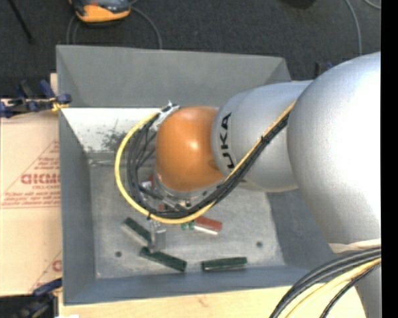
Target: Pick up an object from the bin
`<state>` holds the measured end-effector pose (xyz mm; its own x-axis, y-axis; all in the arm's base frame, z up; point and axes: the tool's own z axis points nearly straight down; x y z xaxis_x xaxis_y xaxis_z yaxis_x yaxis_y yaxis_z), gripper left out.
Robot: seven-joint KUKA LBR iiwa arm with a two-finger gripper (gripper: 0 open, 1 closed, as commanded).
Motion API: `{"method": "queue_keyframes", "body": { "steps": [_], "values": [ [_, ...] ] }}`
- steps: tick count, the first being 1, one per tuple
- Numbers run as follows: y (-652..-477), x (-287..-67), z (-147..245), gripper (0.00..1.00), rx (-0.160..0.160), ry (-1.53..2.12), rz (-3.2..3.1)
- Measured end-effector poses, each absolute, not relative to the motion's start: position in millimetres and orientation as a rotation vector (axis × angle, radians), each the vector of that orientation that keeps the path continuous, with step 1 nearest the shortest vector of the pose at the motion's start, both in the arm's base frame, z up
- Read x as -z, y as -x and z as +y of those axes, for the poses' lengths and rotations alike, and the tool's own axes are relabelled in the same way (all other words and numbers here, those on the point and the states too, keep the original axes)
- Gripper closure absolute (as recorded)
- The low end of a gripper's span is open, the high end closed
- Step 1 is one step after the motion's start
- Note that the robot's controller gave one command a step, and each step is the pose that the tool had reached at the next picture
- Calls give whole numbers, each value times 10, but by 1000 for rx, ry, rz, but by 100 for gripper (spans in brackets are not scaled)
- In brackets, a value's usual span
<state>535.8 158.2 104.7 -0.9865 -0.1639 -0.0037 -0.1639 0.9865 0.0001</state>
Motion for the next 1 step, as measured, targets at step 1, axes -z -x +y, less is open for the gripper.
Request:
{"method": "queue_keyframes", "body": {
  "steps": [1],
  "values": [
    [-5728,-711,1294,100,-3,655,3067]
  ]
}}
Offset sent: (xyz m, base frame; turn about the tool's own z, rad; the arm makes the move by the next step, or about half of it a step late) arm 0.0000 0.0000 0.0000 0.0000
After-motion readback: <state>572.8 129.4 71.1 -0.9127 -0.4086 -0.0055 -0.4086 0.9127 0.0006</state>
